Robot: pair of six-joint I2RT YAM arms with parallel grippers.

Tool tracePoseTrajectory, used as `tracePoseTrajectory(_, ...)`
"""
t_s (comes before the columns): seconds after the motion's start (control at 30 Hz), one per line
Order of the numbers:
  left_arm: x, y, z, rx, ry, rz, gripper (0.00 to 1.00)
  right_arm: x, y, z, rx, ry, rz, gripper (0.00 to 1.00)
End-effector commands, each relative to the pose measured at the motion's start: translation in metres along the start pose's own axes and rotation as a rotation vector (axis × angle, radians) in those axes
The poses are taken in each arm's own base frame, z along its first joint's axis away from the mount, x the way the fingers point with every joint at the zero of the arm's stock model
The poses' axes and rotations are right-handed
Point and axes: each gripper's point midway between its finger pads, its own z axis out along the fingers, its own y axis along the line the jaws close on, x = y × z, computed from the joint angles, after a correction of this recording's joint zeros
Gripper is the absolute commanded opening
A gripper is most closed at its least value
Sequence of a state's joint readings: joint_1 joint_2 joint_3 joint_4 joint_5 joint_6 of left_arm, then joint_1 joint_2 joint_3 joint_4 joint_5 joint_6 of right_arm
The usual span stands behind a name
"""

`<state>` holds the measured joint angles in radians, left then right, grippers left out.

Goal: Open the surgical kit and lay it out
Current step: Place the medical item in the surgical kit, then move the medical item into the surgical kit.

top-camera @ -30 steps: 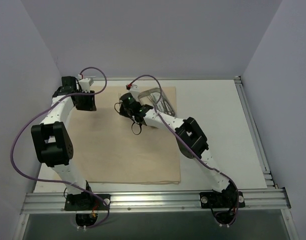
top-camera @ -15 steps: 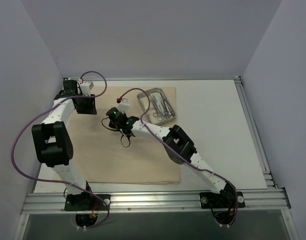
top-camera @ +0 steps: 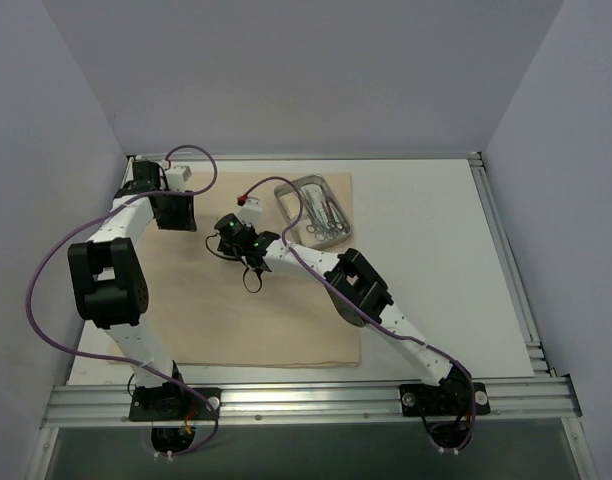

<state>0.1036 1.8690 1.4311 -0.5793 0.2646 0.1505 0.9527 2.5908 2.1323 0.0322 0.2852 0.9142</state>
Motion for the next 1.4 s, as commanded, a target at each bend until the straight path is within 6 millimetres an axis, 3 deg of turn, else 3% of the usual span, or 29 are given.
tracePoseTrajectory(0.0, -0.020, -0.002, 0.002, -0.008, -0.045, 0.021, 0.52, -0.019, 0.005, -0.003, -0.015, -0.031, 0.023, 0.25)
tracePoseTrajectory(0.2, -0.028, -0.012, 0.008, -0.008, -0.037, 0.044, 0.52, -0.051, 0.031, -0.031, -0.093, -0.080, -0.005, 0.29)
tracePoseTrajectory(0.33, -0.039, -0.026, 0.012, -0.015, -0.048, 0.074, 0.56, -0.076, 0.028, -0.062, -0.102, -0.130, -0.038, 0.29)
tracePoseTrajectory(0.37, -0.041, -0.026, 0.013, -0.018, -0.052, 0.072, 0.56, -0.084, 0.020, -0.076, -0.092, -0.146, -0.044, 0.29)
tracePoseTrajectory(0.4, -0.041, -0.041, 0.019, -0.007, -0.048, 0.097, 0.56, -0.091, 0.018, -0.083, -0.100, -0.163, -0.045, 0.28)
tracePoseTrajectory(0.47, -0.044, -0.051, 0.024, -0.006, -0.057, 0.100, 0.56, -0.106, 0.003, -0.103, -0.083, -0.186, -0.051, 0.28)
tracePoseTrajectory(0.53, -0.040, -0.053, 0.035, -0.021, -0.040, 0.094, 0.55, -0.125, -0.002, -0.123, -0.086, -0.217, -0.045, 0.28)
tracePoseTrajectory(0.6, -0.036, -0.058, 0.048, -0.033, -0.021, 0.098, 0.53, -0.129, -0.028, -0.127, -0.036, -0.228, -0.050, 0.27)
tracePoseTrajectory(0.73, -0.034, -0.060, 0.058, -0.068, -0.007, 0.063, 0.49, -0.150, -0.050, -0.150, 0.008, -0.282, -0.040, 0.26)
tracePoseTrajectory(0.93, -0.030, -0.053, 0.068, -0.114, -0.010, 0.005, 0.42, -0.156, -0.071, -0.161, 0.056, -0.314, -0.045, 0.24)
tracePoseTrajectory(1.2, -0.030, -0.056, 0.073, -0.115, -0.018, 0.002, 0.39, -0.150, -0.081, -0.154, 0.065, -0.289, -0.044, 0.23)
tracePoseTrajectory(1.37, -0.024, -0.051, 0.086, -0.130, 0.018, 0.005, 0.35, -0.150, -0.084, -0.151, 0.062, -0.279, -0.039, 0.23)
